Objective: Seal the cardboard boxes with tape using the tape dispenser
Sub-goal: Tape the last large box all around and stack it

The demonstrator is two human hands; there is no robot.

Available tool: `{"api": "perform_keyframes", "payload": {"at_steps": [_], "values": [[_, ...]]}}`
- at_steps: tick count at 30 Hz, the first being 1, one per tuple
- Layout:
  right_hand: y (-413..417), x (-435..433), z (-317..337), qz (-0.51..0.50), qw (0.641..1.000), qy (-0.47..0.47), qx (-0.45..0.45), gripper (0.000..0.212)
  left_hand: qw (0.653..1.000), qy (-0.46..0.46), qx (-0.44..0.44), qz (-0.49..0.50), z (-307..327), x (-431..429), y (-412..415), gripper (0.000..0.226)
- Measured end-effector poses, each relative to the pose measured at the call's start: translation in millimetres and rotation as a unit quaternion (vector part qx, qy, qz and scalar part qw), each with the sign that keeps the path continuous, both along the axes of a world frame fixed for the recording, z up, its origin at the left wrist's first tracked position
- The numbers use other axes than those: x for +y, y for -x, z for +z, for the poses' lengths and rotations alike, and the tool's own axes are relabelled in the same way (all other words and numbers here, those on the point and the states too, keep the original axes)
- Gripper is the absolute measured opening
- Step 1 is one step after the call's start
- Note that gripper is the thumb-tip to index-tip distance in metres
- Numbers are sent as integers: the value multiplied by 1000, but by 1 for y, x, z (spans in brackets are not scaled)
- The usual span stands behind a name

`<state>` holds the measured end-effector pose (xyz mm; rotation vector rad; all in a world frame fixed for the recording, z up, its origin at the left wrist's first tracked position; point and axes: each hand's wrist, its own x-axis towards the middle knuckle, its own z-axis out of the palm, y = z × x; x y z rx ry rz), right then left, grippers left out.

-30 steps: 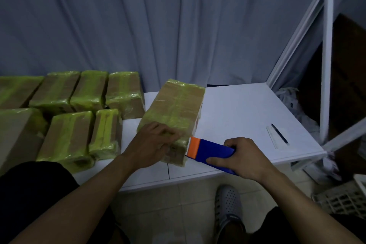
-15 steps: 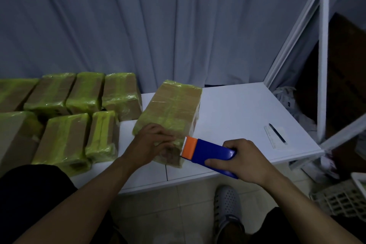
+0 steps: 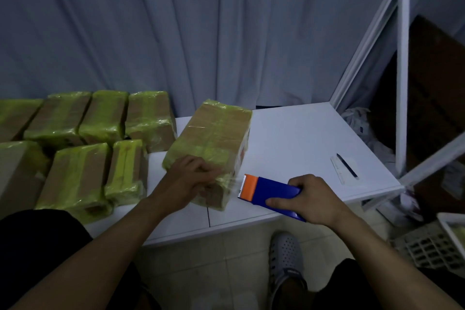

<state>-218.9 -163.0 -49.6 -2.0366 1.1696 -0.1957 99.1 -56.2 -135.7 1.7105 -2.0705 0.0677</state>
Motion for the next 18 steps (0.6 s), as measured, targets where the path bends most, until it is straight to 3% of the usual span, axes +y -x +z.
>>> {"api": "perform_keyframes", "payload": {"at_steps": [2,11,18], "values": [[-1,0,-2,-1,1000,6,9,45,1000,-13,-13,4,2,1,3,36],[-5,0,-4,17,1000,-2,24,46,994,-3,94,55,1,-6,11,58],[16,9,14,56,998,-19,-35,34,992,-4,103,70,3,-8,6,39]]}}
